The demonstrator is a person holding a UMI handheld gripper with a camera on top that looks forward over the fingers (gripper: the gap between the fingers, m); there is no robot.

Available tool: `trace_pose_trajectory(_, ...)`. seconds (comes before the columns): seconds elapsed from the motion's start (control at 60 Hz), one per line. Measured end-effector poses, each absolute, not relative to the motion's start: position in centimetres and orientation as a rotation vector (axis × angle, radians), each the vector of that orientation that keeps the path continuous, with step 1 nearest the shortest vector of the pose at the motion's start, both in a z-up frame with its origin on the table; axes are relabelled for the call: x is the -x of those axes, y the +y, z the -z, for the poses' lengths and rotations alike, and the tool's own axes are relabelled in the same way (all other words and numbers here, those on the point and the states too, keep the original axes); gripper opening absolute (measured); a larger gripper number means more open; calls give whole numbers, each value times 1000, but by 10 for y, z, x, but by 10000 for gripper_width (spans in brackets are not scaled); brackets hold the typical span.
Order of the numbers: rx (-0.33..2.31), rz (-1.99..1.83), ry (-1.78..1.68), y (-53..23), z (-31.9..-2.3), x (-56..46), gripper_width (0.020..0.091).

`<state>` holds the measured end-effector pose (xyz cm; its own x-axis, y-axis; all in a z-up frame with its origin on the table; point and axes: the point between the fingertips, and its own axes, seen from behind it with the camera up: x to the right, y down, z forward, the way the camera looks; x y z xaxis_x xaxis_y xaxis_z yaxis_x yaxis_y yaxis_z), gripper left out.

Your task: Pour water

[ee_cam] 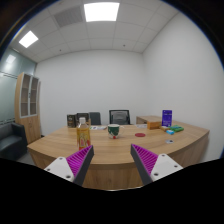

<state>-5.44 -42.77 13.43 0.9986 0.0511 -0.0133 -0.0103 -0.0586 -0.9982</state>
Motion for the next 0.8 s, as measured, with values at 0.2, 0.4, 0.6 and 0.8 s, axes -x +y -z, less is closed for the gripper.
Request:
trace_pose_trajectory(0.2,1623,-83,-46,-403,-130,74,832)
trace_pose_trajectory(0.4,1634,-145,-130,-343,-116,135,832)
trace_pose_trajectory(0.6,1641,-171,-183,-263,-105,198,829)
trace_pose_trajectory(0.8,1685,-143,-142,-193,-91,223,832)
